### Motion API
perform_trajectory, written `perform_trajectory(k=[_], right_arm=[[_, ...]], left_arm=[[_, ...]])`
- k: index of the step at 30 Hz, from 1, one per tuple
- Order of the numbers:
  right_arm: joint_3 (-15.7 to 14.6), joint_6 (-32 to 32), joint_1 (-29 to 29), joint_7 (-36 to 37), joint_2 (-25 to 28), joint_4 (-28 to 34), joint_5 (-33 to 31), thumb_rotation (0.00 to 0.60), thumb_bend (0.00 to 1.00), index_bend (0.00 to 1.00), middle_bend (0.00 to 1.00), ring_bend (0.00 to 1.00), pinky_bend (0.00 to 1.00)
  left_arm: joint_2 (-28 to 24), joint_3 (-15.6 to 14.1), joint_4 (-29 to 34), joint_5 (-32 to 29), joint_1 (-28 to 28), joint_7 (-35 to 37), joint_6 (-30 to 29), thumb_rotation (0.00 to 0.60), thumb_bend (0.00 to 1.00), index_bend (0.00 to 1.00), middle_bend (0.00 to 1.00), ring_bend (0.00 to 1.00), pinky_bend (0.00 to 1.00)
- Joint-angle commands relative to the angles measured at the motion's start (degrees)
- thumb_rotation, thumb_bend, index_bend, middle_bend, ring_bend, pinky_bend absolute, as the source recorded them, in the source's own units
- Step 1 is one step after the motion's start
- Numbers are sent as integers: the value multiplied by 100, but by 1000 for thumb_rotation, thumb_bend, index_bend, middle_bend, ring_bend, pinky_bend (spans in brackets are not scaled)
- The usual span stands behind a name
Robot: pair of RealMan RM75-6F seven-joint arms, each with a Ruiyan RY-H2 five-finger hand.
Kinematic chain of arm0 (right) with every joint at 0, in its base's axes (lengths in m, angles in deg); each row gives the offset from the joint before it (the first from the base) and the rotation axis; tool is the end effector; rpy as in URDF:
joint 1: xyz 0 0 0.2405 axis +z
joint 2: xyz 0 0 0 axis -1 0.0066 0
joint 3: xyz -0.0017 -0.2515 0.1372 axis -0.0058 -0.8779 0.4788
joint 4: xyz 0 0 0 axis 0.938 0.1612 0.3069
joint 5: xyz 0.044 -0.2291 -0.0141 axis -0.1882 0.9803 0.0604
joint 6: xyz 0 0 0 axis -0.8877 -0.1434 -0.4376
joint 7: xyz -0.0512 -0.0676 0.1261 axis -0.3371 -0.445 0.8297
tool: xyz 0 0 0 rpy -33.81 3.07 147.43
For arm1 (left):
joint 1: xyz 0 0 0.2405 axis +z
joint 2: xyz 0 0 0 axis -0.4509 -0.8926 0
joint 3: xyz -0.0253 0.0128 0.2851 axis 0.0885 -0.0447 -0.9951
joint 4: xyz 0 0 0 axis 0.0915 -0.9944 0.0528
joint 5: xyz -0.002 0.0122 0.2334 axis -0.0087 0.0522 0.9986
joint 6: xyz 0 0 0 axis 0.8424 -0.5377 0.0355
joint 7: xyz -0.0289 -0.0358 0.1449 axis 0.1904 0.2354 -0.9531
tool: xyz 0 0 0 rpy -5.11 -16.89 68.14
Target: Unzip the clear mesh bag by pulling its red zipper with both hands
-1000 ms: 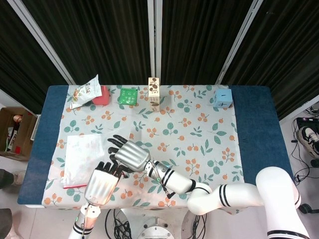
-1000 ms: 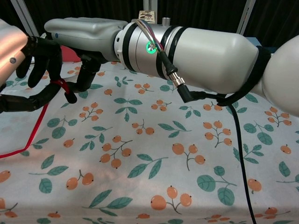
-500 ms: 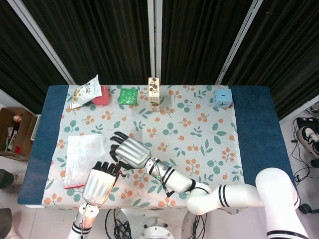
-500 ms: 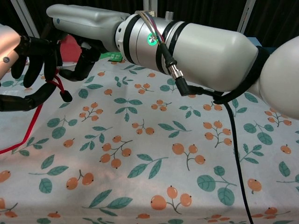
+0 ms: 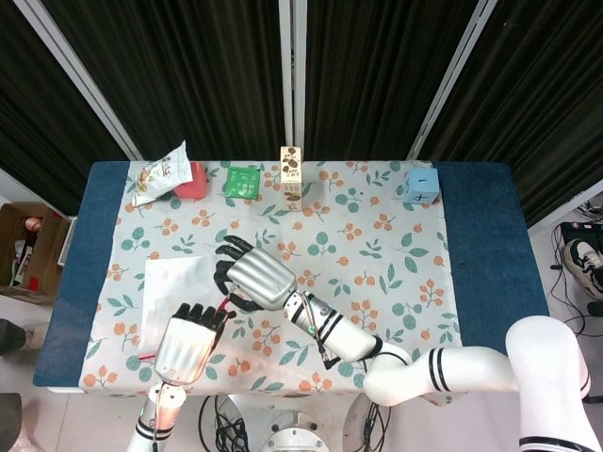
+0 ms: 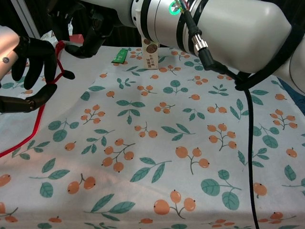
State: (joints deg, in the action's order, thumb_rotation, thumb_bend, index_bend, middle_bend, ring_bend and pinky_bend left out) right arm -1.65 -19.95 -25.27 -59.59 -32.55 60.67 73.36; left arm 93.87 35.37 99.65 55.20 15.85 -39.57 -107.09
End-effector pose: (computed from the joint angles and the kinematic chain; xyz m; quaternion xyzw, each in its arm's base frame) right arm 0.0627 -0.3519 -0.0594 0.7811 -0.3040 0.5120 0.1880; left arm -0.1462 0.1891 -0.0203 -0.6602 -0.1517 -0.4814 0.5562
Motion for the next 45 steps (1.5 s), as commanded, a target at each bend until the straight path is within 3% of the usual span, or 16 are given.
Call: perform_trajectory(k=[1, 28, 45], right_arm=[[18, 55, -56, 15, 105, 97, -3, 600, 477, 872, 403, 169, 105], [104, 488, -578, 725, 954, 649, 434, 600, 477, 889, 412, 184, 111], [-233, 846, -1219, 1427, 1665, 867, 1164, 600, 477, 896, 422, 192, 115]], left_arm=[[-3, 1, -14, -23, 4, 38, 0, 600, 392, 788, 704, 662, 710], [20, -46, -211, -301, 7, 184, 150, 600, 393, 789, 703, 663, 710], [40, -111, -697, -1111, -20, 417, 722, 600, 395, 792, 702, 662, 711]])
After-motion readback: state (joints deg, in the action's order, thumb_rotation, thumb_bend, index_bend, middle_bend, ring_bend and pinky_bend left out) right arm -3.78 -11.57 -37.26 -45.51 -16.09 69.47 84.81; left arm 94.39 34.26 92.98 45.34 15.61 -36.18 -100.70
